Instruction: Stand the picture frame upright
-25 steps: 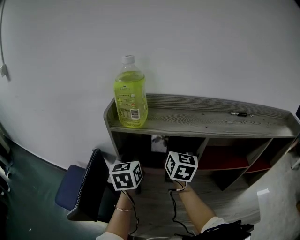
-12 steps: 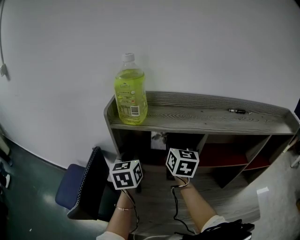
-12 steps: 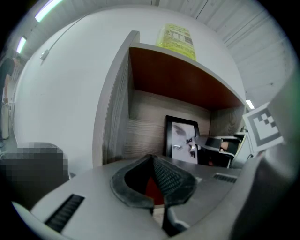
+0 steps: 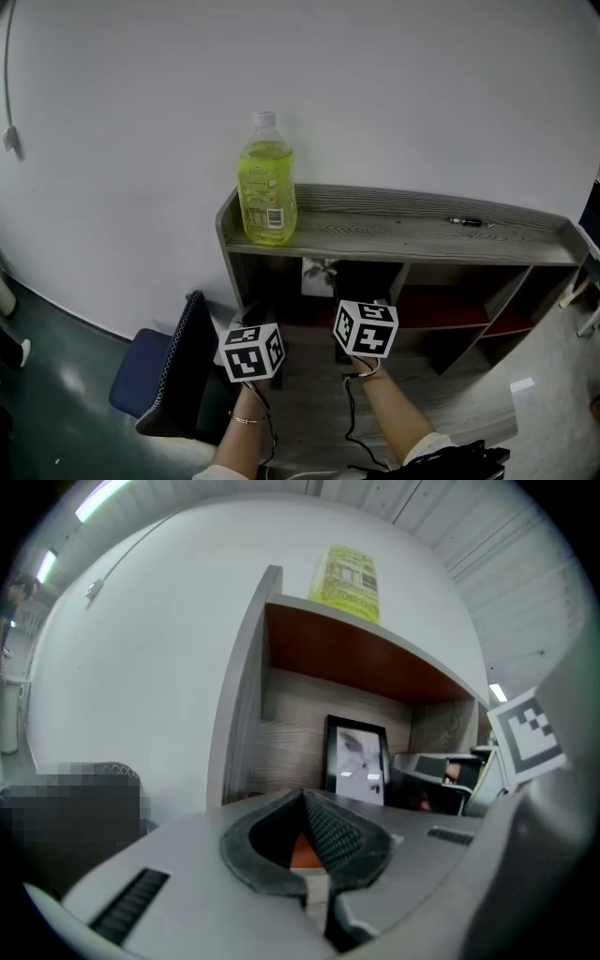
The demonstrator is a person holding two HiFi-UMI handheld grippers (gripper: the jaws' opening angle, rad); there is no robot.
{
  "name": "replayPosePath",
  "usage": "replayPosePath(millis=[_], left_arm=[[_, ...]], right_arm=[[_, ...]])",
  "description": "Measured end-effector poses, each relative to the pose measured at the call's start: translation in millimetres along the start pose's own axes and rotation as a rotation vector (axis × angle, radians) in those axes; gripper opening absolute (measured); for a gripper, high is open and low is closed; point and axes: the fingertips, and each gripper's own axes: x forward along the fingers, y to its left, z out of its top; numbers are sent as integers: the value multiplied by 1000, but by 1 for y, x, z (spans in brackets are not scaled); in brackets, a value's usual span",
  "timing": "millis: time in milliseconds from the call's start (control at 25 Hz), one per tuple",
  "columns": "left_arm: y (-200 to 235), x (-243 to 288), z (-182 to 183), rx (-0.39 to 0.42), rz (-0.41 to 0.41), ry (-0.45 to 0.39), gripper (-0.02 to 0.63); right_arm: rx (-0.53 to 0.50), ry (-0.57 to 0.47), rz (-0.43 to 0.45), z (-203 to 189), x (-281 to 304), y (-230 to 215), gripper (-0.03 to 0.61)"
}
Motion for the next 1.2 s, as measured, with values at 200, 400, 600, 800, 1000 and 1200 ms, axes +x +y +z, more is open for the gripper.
replayPosePath(millis=[200,400,600,800,1000,1200], left_arm=[[-7,-17,-4,3,-18,-2,11],[-10,-40,-15,5,-35,7,11],[-15,-68,-31,10,-60,25,11],[-24,-92,-54,10,-93,56,11],[-33,-109,-80,-18,-120,90,11],[-37,-122,-101,-56,-112,114,11]], right_arm=[[-13,-2,-3,-1,-22,6,133],[-16,12,-2,-11,-50,15,133],[-6,19,-14,-25,-85,22,127],[18,41,-18,-45,-121,29,103],[26,61,-47,-65,-157,20,80],[35,103,-53,-88,-184,10,60]])
